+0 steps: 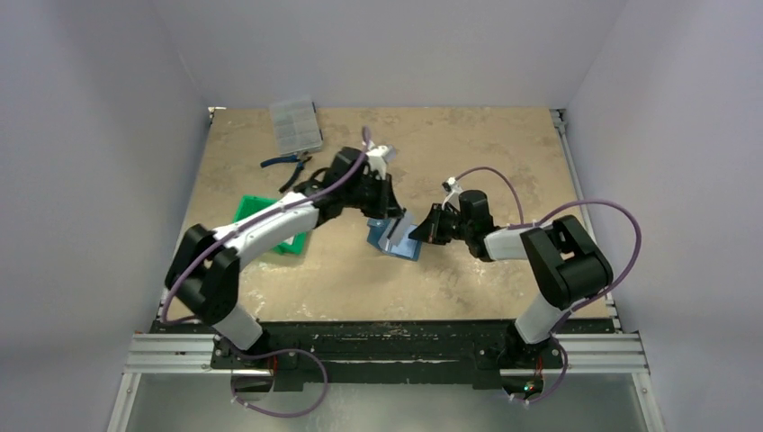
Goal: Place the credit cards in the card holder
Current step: Insert the credit card into the card holder.
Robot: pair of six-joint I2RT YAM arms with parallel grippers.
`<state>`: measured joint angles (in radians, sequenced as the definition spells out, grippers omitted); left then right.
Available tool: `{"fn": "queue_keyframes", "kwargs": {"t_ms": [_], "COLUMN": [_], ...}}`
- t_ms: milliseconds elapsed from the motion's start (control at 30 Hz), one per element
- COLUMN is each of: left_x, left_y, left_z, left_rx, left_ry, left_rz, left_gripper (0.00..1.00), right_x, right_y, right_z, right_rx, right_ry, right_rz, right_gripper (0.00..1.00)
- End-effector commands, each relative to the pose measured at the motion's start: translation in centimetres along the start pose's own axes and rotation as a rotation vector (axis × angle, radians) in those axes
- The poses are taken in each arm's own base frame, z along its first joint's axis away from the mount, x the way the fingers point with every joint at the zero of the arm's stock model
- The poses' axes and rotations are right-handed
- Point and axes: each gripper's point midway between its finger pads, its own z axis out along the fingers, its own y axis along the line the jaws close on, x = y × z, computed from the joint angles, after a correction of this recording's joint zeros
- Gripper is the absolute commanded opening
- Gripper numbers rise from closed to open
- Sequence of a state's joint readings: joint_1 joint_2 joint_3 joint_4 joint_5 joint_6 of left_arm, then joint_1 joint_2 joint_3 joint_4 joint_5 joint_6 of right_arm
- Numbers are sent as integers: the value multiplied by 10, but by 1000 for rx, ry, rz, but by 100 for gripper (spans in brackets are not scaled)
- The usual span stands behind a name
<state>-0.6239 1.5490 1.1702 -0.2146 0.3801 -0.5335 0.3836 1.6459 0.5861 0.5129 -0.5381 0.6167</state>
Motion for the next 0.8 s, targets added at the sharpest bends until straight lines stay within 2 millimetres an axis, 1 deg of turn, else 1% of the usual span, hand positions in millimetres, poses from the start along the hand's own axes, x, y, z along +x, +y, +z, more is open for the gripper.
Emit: {"fn": "queue_keyframes", "kwargs": {"t_ms": [0,67,133,333,400,533,600,767], "left_x": [5,16,24,36,33,21,18,19], "left_y": [-22,-11,1,32,41,62,71,78], "left_z": [39,53,62,83,83,72,68,65], "left_rx": [43,15,-19,-93,-117,-156,-177,-199], "left_ry": [18,70,99,168,154,96,68,17], "left_rz": [48,44,49,52,48,-2,-38,-71], "left_gripper": [0,0,0,0,0,0,0,0], "right_x": [4,9,13,16,17,16,16,16], "right_y": [-6,-8,-14,-21,-21,-23,-23,-23], "right_z": [4,6,9,12,12,12,12,13], "right_rx": [-26,-40,-31,-11,-10,2,2,-3], "right_ry": [-4,10,24,32,36,33,32,33], "right_rz": [12,32,54,70,70,65,64,64], "right_gripper": [0,0,0,0,0,0,0,0]}}
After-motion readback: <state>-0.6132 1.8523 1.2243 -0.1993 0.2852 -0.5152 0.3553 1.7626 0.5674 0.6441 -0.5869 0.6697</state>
